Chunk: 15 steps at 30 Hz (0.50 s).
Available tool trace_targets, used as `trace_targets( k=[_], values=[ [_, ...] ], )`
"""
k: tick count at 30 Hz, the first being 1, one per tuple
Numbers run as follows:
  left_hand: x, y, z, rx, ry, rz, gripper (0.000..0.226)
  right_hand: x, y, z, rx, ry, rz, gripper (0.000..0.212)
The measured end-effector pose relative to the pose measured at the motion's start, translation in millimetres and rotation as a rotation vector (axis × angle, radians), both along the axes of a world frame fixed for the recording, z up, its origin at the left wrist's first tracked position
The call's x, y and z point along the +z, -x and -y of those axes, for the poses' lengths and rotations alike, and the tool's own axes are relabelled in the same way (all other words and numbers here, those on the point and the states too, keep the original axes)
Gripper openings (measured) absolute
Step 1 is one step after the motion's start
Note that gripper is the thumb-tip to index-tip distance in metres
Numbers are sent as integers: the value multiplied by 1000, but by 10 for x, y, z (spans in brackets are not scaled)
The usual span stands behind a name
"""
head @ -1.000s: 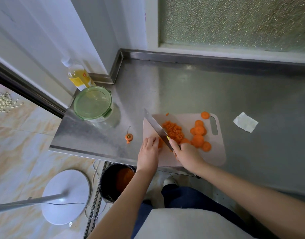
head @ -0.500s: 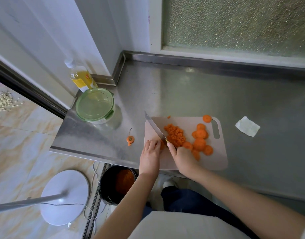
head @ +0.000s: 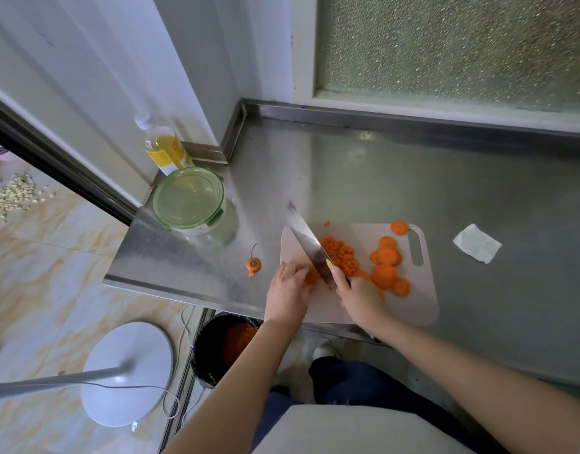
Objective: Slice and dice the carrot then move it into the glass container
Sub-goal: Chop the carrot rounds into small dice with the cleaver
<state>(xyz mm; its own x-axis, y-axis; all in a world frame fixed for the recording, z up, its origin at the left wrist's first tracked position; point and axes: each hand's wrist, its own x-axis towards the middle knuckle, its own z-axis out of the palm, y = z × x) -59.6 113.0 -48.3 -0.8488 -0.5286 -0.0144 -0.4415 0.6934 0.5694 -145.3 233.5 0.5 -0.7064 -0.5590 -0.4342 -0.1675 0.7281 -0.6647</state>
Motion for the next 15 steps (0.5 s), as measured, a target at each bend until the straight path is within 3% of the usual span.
trace_targets(
  k=[8,15],
  values=[
    [93,-8,21,25,-104,7,25,31,-2,-14,-24,50,8,62],
    [55,-20,-60,78,-63,-52,18,41,-14,-34,67,-121,-40,62]
  ],
)
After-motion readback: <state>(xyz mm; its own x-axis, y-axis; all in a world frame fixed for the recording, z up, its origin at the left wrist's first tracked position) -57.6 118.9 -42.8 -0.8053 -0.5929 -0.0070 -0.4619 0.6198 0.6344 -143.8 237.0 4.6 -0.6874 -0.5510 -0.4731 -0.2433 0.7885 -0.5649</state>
